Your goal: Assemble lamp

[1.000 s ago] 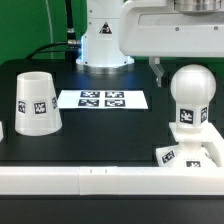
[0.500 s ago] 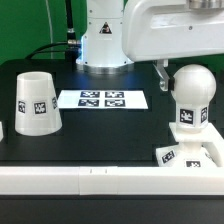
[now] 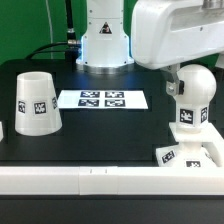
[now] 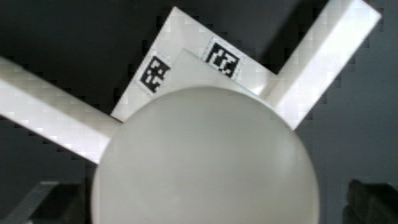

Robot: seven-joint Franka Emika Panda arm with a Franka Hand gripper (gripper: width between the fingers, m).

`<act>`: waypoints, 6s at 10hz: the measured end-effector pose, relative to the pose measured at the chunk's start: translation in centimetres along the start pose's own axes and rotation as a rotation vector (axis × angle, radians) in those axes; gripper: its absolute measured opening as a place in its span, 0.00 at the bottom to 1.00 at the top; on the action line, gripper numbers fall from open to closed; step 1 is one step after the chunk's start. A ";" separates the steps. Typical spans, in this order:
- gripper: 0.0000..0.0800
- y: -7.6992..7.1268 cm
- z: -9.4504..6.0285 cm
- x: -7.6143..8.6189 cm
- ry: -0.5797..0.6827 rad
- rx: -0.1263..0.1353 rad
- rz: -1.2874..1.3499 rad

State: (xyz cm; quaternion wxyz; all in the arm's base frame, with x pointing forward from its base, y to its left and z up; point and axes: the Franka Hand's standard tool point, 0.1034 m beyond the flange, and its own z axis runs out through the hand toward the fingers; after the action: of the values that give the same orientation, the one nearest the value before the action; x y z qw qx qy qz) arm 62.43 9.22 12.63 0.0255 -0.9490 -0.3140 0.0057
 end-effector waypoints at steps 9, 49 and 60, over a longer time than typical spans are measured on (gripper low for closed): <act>0.87 0.6 -0.1 -0.1 -0.011 -0.022 -0.644; 0.82 0.2 1.0 0.1 -0.031 0.101 1.603; 0.87 -0.3 1.1 0.1 -0.014 -0.006 0.729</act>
Offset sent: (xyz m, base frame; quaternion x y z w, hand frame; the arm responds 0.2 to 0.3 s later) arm 0.0001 0.0076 0.0115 0.0056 0.0320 -0.1350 0.9903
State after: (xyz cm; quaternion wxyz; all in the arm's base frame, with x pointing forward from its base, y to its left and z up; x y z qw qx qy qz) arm 62.36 9.56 11.59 0.0170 -0.9986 0.0448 0.0201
